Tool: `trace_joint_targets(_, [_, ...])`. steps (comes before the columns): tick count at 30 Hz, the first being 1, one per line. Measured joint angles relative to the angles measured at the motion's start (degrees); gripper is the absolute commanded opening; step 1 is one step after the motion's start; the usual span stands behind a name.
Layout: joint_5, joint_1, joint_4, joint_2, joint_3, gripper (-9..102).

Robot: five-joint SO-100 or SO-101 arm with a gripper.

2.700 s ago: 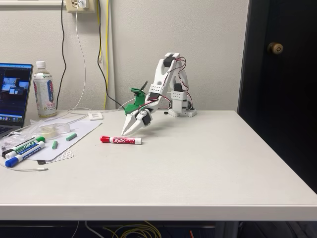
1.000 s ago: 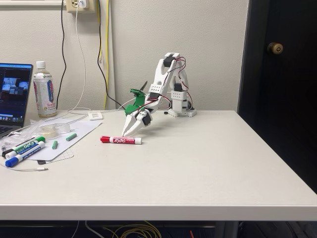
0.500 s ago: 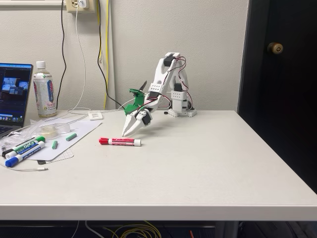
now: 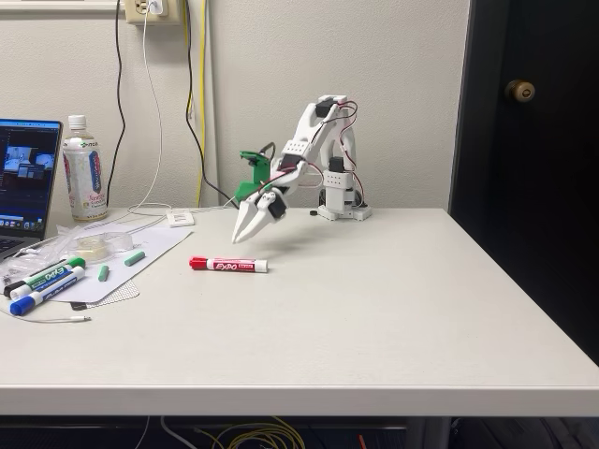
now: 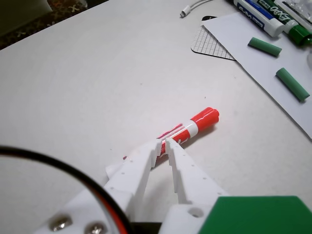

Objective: Pick up the red marker.

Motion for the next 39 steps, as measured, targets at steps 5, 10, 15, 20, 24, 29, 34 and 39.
trace_joint_targets(5, [1.8, 0.0, 10.0, 1.3, -4.8, 0])
trace_joint_targets(10, [2.8, 0.0, 22.5, 1.3, -12.3, 0])
trace_joint_targets(15, [4.9, 0.0, 35.0, 1.4, -18.3, 0])
trace_joint_targets(20, [7.8, 0.0, 41.7, 1.3, -18.5, 0])
trace_joint_targets(24, [11.4, 0.3, 43.3, 1.3, -18.5, 0])
trace_joint_targets(29, [18.2, -0.4, 48.3, -1.1, -25.0, 0])
trace_joint_targets(34, [22.7, -1.1, 54.6, -6.7, -33.7, 0])
trace_joint_targets(39, [26.8, -0.9, 57.9, -13.4, -43.9, 0])
